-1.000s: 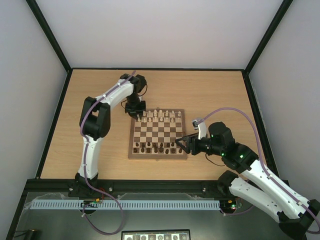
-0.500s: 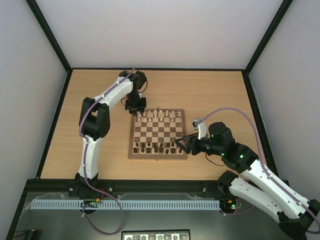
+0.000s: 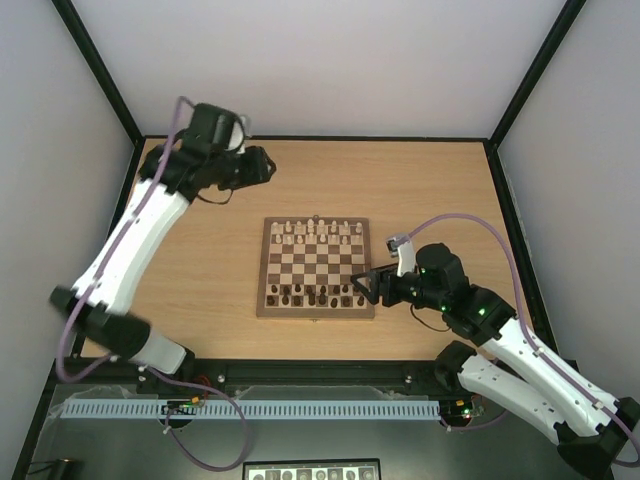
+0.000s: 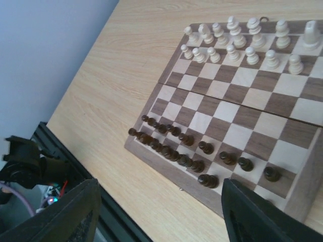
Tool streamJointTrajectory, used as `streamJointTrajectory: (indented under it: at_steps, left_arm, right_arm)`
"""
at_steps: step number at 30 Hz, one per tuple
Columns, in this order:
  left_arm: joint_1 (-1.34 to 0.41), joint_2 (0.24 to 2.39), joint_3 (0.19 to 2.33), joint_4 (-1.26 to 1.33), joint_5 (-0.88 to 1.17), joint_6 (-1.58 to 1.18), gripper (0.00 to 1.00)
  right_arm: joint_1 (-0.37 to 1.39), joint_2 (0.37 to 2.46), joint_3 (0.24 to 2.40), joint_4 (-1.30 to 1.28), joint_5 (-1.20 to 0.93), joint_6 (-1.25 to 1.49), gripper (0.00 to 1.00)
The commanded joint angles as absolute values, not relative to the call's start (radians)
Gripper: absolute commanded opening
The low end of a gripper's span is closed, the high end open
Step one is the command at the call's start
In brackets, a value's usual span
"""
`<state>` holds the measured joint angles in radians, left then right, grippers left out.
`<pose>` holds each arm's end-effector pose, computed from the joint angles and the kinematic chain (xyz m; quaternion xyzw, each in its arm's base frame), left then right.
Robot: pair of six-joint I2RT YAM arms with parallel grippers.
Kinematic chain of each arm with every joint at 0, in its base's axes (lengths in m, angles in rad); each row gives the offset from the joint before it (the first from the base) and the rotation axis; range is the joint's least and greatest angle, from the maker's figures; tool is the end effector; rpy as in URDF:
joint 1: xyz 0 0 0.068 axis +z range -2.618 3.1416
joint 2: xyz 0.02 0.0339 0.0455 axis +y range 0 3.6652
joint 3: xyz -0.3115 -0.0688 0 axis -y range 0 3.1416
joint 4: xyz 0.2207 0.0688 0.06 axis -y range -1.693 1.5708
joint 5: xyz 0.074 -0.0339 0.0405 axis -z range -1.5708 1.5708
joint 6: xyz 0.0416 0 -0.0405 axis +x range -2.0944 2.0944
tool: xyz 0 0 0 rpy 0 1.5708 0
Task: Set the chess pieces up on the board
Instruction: Reset both arms
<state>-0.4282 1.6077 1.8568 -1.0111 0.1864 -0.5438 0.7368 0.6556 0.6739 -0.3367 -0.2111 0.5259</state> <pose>0.2822 -0.1373 0.4580 -0.0163 0.9159 -0.2586 0.3064 0.0694 0.0747 0.3315 -0.1462 0.7948 0.4129 0.4201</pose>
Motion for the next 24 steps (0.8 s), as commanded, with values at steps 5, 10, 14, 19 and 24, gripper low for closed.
streamJointTrajectory:
  at_steps: [5, 10, 14, 19, 24]
  left_arm:
    - [-0.431, 1.152, 1.29, -0.495, 0.057, -0.648, 0.66]
    - [-0.431, 1.051, 1.118, -0.394, -0.042, -0.641, 0.99]
    - [-0.431, 0.971, 1.037, -0.366, -0.208, -0.607, 0.99]
    - [-0.42, 0.886, 0.944, -0.316, -0.367, -0.546, 0.99]
    - [-0.336, 0.863, 0.856, -0.221, -0.413, -0.497, 0.99]
  right_arm:
    - [0.733, 0.684, 0.742, -0.334, -0.056, 0.558, 1.0]
    - [0.732, 0.742, 0.793, -0.338, 0.116, 0.553, 0.99]
    - [0.732, 0.77, 0.793, -0.312, 0.291, 0.56, 0.99]
    - [0.733, 0.772, 0.778, -0.26, 0.571, 0.502, 0.99]
    - [0.731, 0.681, 0.7, -0.059, 0.818, 0.371, 0.98]
